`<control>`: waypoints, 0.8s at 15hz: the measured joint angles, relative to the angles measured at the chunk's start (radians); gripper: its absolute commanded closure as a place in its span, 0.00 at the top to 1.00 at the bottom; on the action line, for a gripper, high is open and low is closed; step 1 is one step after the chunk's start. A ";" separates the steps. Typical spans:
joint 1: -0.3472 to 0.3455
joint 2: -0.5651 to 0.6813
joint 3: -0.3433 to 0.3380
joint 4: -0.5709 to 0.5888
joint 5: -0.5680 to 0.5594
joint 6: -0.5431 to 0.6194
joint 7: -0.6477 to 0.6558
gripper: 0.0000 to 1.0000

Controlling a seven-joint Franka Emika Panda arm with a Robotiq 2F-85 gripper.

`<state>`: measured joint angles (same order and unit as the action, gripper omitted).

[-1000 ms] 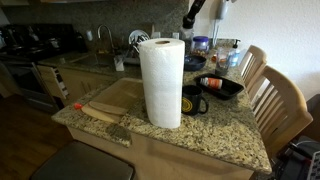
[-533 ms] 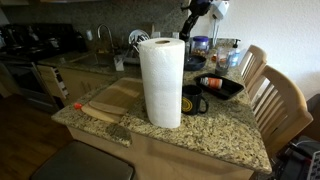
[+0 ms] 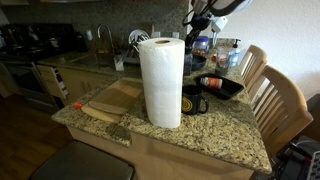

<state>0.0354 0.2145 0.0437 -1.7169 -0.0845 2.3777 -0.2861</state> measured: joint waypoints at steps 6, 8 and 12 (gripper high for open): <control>-0.004 0.013 0.001 -0.016 0.060 -0.024 -0.001 0.33; -0.008 0.013 0.000 -0.019 0.061 -0.027 -0.001 0.84; -0.018 0.013 -0.001 -0.020 0.061 -0.027 -0.001 1.00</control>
<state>0.0174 0.2278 0.0425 -1.7373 -0.0231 2.3512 -0.2873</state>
